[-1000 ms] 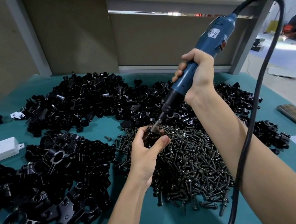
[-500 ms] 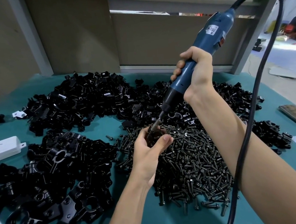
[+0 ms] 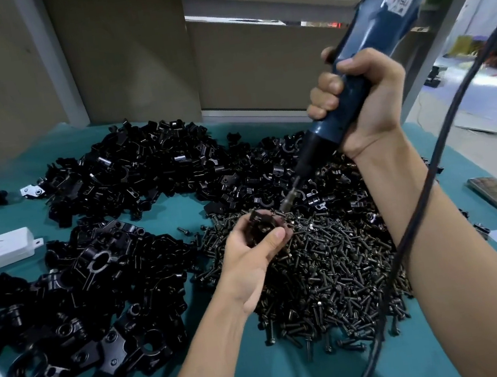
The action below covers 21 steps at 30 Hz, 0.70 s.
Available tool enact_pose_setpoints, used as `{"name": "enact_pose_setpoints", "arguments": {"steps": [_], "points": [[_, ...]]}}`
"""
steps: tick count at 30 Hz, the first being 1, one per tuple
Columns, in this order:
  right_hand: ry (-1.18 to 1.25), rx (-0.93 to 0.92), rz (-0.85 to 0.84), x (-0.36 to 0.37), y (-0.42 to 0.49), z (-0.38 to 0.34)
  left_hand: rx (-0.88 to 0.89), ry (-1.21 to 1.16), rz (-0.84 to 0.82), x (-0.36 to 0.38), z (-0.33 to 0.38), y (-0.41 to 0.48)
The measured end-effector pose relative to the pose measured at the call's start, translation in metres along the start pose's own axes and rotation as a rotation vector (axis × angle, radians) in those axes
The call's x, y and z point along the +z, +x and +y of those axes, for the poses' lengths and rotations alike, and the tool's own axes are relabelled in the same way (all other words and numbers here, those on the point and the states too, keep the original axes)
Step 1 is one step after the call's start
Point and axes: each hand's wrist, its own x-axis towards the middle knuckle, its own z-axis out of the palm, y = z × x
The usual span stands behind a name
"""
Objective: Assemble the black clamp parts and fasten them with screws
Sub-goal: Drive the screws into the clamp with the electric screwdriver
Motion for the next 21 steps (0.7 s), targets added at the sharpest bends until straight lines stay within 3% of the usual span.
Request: {"name": "enact_pose_setpoints", "arguments": {"steps": [6,21], "points": [[-0.038,-0.027,0.120,-0.005,-0.004,0.006,-0.012,-0.153,-0.026,-0.002,0.001,0.001],[-0.068,-0.016,0.186,-0.007,-0.002,0.013,0.013,-0.084,-0.036,-0.002,0.000,-0.001]]}}
